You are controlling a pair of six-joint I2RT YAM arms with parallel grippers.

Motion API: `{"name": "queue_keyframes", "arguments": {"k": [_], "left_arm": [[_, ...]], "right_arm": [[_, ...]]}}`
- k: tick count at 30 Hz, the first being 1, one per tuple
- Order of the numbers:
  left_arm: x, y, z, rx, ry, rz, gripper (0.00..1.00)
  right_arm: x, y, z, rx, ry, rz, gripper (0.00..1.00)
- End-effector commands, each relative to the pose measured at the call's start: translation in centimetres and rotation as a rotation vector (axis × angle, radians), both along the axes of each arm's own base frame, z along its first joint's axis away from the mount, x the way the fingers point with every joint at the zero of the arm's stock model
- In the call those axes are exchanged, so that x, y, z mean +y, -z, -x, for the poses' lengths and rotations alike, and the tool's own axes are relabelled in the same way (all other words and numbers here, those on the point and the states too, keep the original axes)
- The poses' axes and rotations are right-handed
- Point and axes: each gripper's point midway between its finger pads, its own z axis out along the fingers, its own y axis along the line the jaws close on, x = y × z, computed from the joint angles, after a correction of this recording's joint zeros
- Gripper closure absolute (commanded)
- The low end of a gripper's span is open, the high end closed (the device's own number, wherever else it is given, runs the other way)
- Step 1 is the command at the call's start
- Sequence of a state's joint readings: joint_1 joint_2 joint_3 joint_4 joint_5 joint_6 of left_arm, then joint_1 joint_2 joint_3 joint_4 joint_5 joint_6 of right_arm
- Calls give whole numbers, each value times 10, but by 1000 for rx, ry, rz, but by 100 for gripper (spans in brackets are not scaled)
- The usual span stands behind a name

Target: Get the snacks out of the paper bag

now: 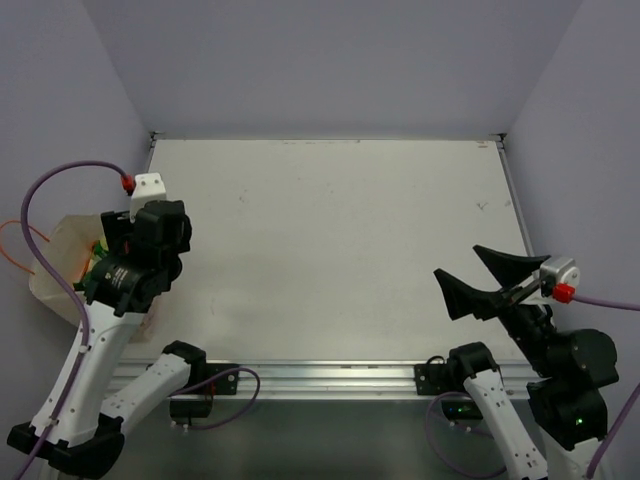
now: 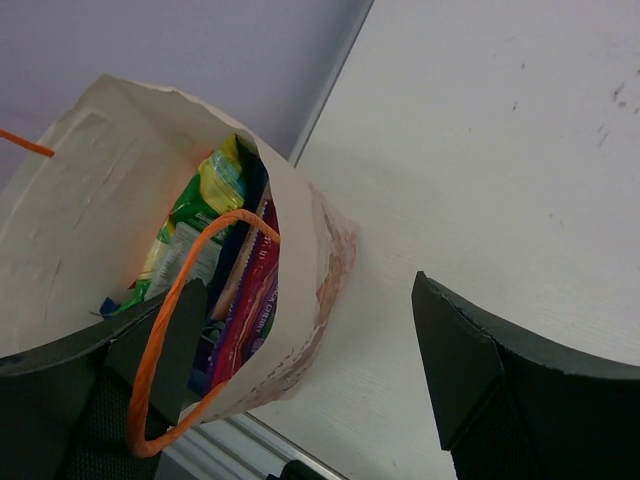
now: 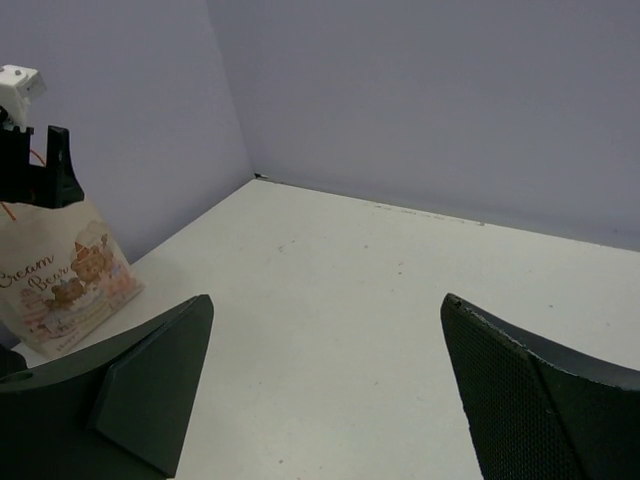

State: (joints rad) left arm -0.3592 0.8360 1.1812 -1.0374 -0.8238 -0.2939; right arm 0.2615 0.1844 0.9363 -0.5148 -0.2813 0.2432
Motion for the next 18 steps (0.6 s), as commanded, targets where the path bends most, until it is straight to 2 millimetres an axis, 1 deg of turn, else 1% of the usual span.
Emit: {"name": "queue_keyframes", "arguments": {"k": [1,2,3,6,7,8,9,10,12,13,14,15,16,17,18], "left_arm": [[18,-13,-4,-47,-65,-85,10],[26,-9,-4,-27,-93,-91,11],[29,-3,-7,-16,-97,-88,12],[29,9,-14,-9,-79,-69,25],[29,12,-15,-3,-79,-68,33],[29,13,-18,2,-82,-66,38],[28,11,-20,-5,-81,-61,42],[26,9,-22,-14,-76,-50,49],[25,2,-27,-31,-74,-46,60],[25,-1,-28,-34,-71,-44,72],[24,-2,-30,-28,-68,-44,77],[23,-10,-32,-45,-61,-35,81],[20,-14,-34,-52,-43,-24,88],[18,-25,-36,-80,-31,-15,92],[16,-31,-38,-92,-18,-7,96]], "right_arm": [[3,-10,9,-54,-33,-14,1],[3,-10,10,-55,-32,-15,1],[2,-10,10,-58,-31,-14,1],[2,-11,12,-65,-32,-15,1],[2,-11,12,-65,-37,-15,1],[2,-11,13,-68,-38,-15,1],[2,-11,13,-66,-40,-15,1],[3,-10,14,-66,-42,-14,1],[2,-10,14,-68,-42,-13,1],[3,-11,14,-70,-43,-12,1],[3,-11,14,-71,-44,-14,1],[3,-11,14,-71,-44,-14,1],[3,-11,15,-71,-44,-14,1],[3,-10,14,-69,-44,-14,1],[2,-11,15,-72,-43,-13,1]]}}
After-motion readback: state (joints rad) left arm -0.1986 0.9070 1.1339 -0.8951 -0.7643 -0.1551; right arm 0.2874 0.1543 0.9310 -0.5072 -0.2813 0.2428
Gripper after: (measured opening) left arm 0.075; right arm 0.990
